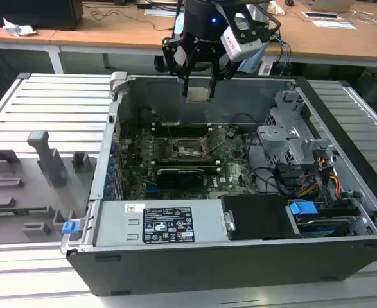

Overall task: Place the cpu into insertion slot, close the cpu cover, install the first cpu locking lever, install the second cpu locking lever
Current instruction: 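Place the cpu into insertion slot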

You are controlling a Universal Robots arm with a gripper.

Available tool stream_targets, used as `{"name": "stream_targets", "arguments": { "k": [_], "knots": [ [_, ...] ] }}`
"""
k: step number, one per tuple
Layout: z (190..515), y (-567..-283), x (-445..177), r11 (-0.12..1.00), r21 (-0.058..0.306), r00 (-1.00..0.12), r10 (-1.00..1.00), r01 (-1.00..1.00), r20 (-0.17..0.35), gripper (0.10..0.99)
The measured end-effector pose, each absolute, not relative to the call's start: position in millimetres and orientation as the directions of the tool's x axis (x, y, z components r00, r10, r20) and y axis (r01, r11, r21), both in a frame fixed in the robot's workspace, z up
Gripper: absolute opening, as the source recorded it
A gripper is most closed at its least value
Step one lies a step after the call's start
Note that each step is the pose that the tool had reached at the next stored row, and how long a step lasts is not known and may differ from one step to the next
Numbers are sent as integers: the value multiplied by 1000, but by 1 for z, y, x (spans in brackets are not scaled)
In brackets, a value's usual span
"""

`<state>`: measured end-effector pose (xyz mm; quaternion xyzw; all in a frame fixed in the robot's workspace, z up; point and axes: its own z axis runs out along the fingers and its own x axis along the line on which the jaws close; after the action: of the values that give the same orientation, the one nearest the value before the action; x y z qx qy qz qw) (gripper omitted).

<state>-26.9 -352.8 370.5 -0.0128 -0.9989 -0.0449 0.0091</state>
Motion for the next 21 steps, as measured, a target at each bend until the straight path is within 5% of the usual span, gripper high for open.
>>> {"name": "stream_targets", "arguments": {
  "k": [21],
  "knots": [
    [370, -353, -27, 991, 89, -995, 95, 96, 19, 525]
  ]
}}
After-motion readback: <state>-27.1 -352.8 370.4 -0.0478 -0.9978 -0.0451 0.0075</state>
